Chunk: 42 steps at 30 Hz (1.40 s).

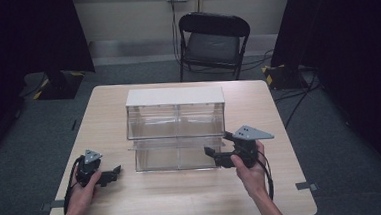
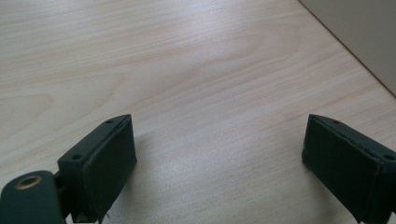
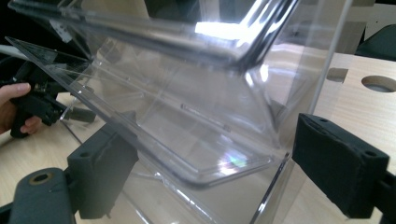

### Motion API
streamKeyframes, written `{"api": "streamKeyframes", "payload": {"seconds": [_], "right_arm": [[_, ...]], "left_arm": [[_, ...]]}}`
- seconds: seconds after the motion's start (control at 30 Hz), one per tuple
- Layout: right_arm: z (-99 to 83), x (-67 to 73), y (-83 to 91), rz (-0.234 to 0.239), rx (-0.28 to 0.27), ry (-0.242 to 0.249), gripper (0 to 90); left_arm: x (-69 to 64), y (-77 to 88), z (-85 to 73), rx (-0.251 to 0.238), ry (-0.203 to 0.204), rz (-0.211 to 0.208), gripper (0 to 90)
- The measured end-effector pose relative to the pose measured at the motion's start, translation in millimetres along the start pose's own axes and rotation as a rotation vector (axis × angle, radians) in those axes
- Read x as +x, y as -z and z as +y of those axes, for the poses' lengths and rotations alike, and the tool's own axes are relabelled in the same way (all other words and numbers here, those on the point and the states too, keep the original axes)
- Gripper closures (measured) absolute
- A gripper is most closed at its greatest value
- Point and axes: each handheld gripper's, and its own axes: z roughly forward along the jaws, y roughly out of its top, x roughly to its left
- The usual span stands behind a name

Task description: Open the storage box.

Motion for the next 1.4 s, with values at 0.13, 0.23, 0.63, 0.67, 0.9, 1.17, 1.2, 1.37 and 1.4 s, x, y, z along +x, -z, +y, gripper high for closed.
{"api": "streamKeyframes", "payload": {"seconds": [0.13,0.23,0.63,0.67,0.9,1.17,1.2,1.37,1.4], "right_arm": [[3.4,-0.7,-1.1,0.003,-0.01,-0.004,13.4],[5.6,-1.3,-2.3,0.007,-0.016,-0.003,13.1],[7.0,-2.3,-2.6,0.01,-0.022,-0.007,12.2],[7.0,-2.3,-2.6,0.01,-0.022,-0.007,12.2],[7.0,-2.3,-2.6,0.011,-0.021,-0.007,12.2],[7.1,-2.6,-2.7,0.013,-0.021,-0.006,12.1],[7.1,-2.6,-2.7,0.013,-0.021,-0.006,12.1],[7.1,-2.7,-2.6,0.015,-0.019,-0.009,12.0],[7.0,-2.7,-2.7,0.017,-0.02,-0.01,12.0]], "left_arm": [[0.0,0.0,0.0,0.0,0.0,0.0,9.2],[0.0,0.0,0.0,0.0,0.0,0.0,9.2],[0.0,0.0,0.0,0.0,0.0,0.0,9.2],[0.0,0.0,0.0,0.0,0.0,0.0,9.2],[0.0,0.0,0.0,0.0,0.0,0.0,9.2],[0.0,0.0,0.0,0.0,0.0,0.0,9.2],[0.0,0.0,0.0,0.0,0.0,0.0,9.2],[0.0,0.0,0.0,0.0,0.0,0.0,9.2],[0.0,0.0,0.0,0.0,0.0,0.0,9.2]]}}
